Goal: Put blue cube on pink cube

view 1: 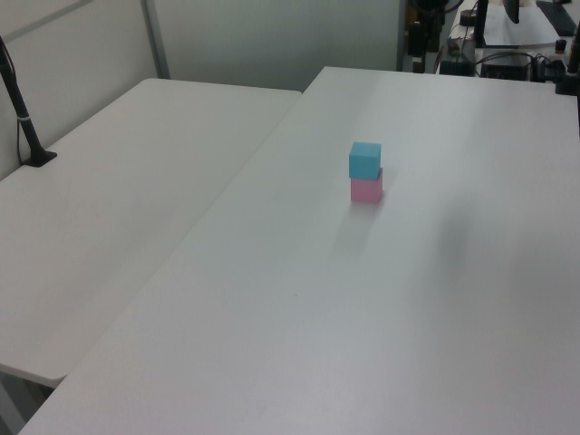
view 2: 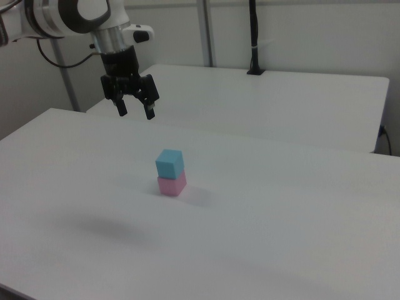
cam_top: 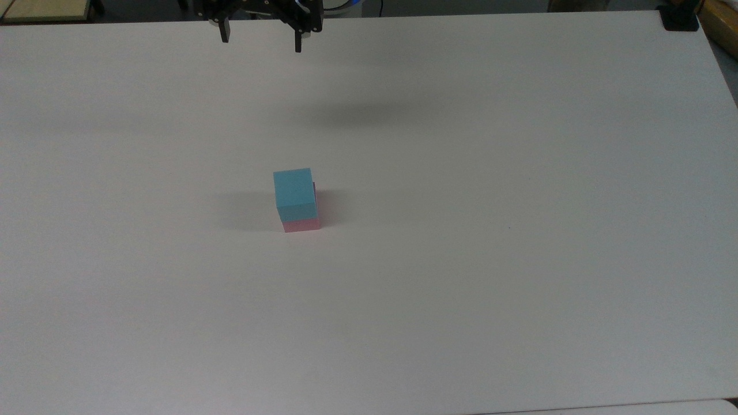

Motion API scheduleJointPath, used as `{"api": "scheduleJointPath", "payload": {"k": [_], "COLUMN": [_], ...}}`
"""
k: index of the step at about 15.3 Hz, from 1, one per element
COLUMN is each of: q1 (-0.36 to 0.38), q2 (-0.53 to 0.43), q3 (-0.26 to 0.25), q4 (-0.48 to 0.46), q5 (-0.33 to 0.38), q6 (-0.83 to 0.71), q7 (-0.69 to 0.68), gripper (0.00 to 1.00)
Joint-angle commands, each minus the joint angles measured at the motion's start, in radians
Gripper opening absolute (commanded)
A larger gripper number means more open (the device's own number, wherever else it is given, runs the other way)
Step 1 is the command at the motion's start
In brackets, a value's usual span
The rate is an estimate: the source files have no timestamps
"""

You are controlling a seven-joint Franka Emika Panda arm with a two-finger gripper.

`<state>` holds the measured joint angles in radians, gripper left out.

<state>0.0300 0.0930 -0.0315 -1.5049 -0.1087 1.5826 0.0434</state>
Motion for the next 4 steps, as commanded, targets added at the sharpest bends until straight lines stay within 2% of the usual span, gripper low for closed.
{"api": "scheduleJointPath", "payload": {"k": [1,4], "q1": [0.01,0.008], "q2": [-0.032,-0.036], "q3": [0.002,0.002], "q4": [-0.02,-0.021], "q5": [-0.017,0.02], "q6": [-0.019,-0.039], "q7": [0.013,0.015], "gripper": [1.0,1.0]}}
